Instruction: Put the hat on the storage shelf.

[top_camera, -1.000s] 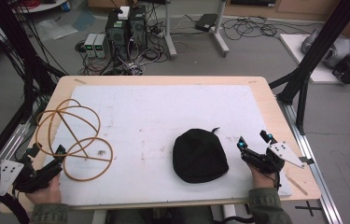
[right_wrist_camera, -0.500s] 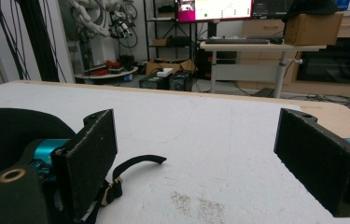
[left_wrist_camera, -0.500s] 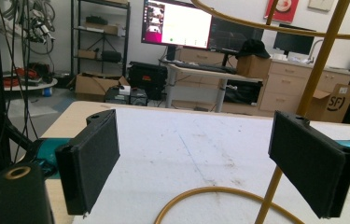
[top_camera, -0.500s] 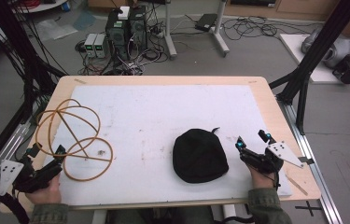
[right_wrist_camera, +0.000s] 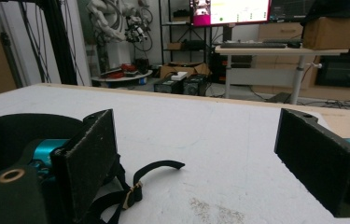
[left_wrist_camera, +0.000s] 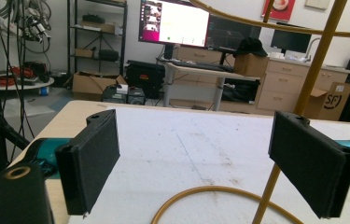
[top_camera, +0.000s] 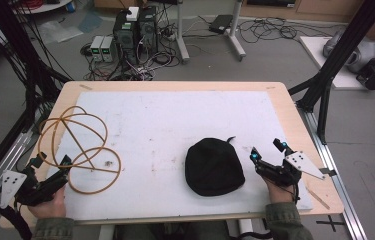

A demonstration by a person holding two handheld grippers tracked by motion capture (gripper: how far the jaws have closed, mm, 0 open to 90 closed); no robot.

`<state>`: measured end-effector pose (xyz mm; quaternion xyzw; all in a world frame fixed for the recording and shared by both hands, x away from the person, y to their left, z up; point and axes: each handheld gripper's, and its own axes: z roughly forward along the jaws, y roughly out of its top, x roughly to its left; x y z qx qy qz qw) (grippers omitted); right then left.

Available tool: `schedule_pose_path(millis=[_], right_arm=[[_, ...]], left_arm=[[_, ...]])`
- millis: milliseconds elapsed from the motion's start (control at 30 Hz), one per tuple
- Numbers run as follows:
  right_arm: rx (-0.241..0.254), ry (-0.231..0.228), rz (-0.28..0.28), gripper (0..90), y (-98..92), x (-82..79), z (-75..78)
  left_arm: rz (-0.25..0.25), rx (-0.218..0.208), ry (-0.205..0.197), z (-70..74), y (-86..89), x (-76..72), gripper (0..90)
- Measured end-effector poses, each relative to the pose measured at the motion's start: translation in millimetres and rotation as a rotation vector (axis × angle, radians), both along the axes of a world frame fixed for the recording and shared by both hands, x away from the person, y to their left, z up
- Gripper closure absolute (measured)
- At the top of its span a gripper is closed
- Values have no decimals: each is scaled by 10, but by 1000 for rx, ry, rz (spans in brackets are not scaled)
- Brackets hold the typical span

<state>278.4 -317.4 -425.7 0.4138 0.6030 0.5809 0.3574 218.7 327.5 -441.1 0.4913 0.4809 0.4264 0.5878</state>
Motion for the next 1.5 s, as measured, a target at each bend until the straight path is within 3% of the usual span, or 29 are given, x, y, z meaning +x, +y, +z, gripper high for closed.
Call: schedule_pose_path(millis=[567,600,867,1067,1500], right_arm=[[-20,-20,154,121,155,-38,98],[-18,-13,186,122,183,-41,105],[-48,6,259,121,264,-43,106],[-110,46,326,122,350,-25,74],[-141,103,384,123,426,2,34]], left_arm=[[-13,-6,1,-3,-14,23,165],[-13,-6,2,-3,-14,24,166],[-20,1,1,2,-31,29,166],[-19,0,0,1,-29,31,166],[-25,2,-2,3,-28,35,165]])
